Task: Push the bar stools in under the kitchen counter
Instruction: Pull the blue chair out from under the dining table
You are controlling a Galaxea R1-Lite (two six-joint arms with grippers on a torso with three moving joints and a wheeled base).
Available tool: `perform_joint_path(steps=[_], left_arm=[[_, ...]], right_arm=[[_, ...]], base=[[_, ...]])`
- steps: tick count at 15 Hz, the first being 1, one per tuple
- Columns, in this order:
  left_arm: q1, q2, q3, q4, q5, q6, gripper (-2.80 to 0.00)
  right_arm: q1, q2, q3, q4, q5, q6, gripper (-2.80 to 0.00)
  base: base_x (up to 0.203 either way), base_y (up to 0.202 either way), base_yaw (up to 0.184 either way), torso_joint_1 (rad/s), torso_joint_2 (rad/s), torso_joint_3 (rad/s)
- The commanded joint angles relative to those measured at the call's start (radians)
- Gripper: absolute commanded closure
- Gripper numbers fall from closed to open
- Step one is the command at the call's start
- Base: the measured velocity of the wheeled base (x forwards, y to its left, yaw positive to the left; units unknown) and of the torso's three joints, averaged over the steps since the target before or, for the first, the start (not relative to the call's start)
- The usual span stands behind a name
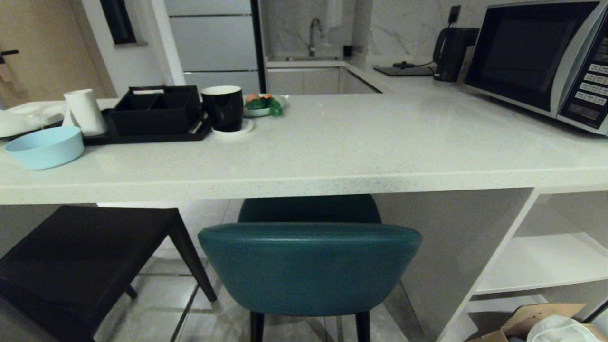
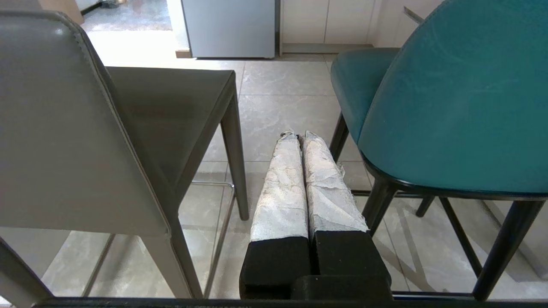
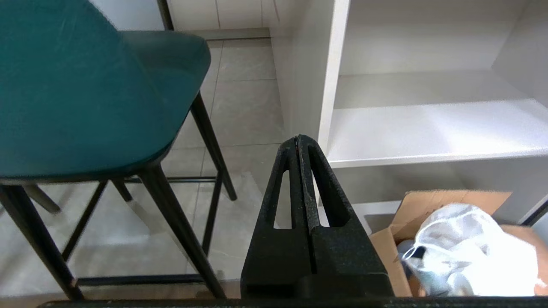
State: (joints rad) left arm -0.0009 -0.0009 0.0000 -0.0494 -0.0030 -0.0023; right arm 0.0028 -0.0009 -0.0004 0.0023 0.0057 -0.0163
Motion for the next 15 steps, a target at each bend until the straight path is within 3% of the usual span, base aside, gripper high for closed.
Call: perform_joint_path(steps=[1,3,5,7,10,12,15], left_arm=[[-0.001,-0.001,0.011,0.014,0.001,0.014,0.0],[0.001,0.015,-0.035,0.035,-0.018,0.041,0.0],[0.001,0.128,-0.13,0.048,-0.039,-0.008,0.0],[-0.002,0.356,-0.201,-0.001,-0.049,-0.055,0.0],[-0.003,0.701,-0.228,-0.243,-0.056,-0.086,0.0],[-0.013,0.92,-0.228,-0.425,-0.058,-0.096,0.0],[-0.094,1.161,-0.208,-0.601,-0.055,-0.105,0.0]], right_arm=[[0.0,0.007,-0.025,0.009,0.005,-0.056,0.0],[0.002,0.11,-0.105,0.022,0.02,-0.042,0.0],[0.005,0.296,-0.209,0.025,0.031,0.022,0.0],[0.009,0.478,-0.282,0.016,0.053,0.06,0.0],[0.014,0.751,-0.317,-0.051,0.085,0.075,0.0],[0.025,0.905,-0.333,-0.08,0.15,0.069,0.0],[0.039,1.096,-0.341,-0.097,0.261,0.063,0.0]], base=[[0.0,0.0,0.0,0.0,0.0,0.0],[0.0,0.0,0.0,0.0,0.0,0.0],[0.0,0.0,0.0,0.0,0.0,0.0],[0.0,0.0,0.0,0.0,0.0,0.0],[0.0,0.0,0.0,0.0,0.0,0.0],[0.0,0.0,0.0,0.0,0.0,0.0],[0.0,0.0,0.0,0.0,0.0,0.0]])
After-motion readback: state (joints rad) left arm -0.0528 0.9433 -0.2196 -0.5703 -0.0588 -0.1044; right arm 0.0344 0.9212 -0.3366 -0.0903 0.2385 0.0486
